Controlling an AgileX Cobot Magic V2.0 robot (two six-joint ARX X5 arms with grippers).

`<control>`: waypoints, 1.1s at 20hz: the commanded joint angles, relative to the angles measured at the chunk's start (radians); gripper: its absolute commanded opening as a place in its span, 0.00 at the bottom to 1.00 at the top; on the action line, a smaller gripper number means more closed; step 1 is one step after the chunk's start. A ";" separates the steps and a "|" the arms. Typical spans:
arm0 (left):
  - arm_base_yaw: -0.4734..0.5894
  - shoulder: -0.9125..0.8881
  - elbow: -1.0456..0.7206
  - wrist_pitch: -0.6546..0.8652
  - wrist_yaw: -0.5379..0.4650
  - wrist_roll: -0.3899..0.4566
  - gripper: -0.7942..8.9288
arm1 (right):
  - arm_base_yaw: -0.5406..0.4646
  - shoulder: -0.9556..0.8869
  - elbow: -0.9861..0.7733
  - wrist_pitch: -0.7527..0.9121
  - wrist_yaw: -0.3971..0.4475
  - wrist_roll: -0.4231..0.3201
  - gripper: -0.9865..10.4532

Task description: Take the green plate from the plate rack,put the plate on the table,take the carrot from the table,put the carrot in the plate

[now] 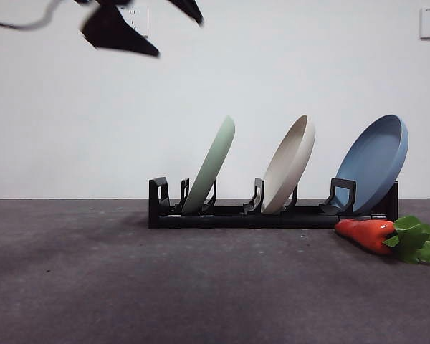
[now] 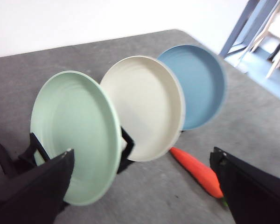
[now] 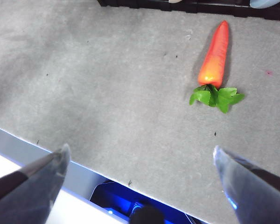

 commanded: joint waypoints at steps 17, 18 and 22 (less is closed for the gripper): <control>-0.094 0.441 0.127 0.149 -0.134 0.049 0.37 | -0.002 0.051 0.003 0.018 -0.002 -0.001 0.69; -0.097 0.441 0.127 0.156 -0.132 0.048 0.28 | -0.002 0.051 0.003 0.018 -0.002 -0.002 0.69; -0.103 0.441 0.127 0.156 -0.129 0.048 0.07 | -0.002 0.051 0.003 0.018 -0.002 -0.001 0.69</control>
